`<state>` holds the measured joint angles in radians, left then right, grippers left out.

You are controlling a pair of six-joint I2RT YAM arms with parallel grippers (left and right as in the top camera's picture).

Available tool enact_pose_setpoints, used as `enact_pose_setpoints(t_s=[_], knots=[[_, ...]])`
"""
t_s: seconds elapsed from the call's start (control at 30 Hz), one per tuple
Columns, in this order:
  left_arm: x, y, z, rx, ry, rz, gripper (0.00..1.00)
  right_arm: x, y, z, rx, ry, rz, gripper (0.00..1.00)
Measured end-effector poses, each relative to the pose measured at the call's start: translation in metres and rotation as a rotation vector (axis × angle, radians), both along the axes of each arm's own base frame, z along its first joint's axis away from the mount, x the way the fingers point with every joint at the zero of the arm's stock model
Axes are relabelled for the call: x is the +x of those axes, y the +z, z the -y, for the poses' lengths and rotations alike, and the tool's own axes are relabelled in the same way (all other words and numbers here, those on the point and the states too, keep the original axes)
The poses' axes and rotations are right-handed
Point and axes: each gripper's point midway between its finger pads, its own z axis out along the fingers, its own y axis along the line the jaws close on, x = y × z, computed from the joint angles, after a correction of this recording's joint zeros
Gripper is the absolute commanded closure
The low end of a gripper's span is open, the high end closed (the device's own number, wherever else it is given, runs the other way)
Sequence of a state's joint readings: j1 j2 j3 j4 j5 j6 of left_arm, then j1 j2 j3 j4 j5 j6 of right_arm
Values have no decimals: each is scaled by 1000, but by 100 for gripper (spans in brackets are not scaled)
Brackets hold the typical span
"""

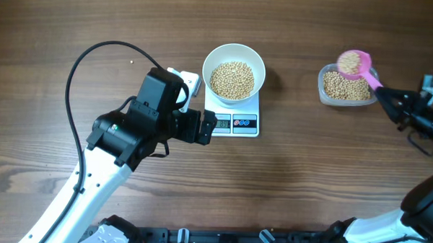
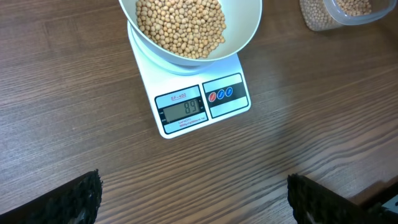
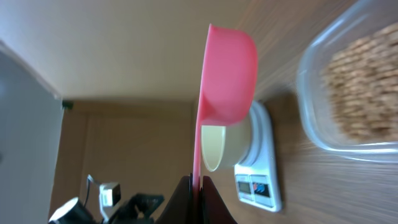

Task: Scoop item into bowl and weigh 150g on scale
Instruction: 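Carry the filled scoop with the right gripper over the white bowl, then tilt the scoop with the right gripper to pour soybeans into the bowl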

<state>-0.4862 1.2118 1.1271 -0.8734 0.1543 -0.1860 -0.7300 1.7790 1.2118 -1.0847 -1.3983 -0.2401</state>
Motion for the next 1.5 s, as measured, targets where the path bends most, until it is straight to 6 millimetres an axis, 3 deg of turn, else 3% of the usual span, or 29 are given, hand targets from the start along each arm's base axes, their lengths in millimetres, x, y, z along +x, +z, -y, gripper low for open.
enact_pose_setpoints(t_s=[0.13,0.37,0.47,0.57,0.7,0.83,1.1,1.4,1.5], knots=[[0,0,0,0,0,0,0,8,4,-54,23,154,7,96],[0,0,0,0,0,0,0,6,6,-140,38,395,10,96],[0,0,0,0,0,0,0,6,9,-169,29,481,35,95],[0,0,0,0,0,0,0,18,15,-188,-5,529,72,95],[0,0,0,0,0,0,0,34,12,-207,-121,535,56,96],[0,0,0,0,0,0,0,34,15,-229,-308,513,61,96],[0,0,0,0,0,0,0,44,-6,-244,-676,468,129,96],[0,0,0,0,0,0,0,46,27,-259,-1040,430,415,96],[0,0,0,0,0,0,0,43,29,-265,-1121,447,465,96]])
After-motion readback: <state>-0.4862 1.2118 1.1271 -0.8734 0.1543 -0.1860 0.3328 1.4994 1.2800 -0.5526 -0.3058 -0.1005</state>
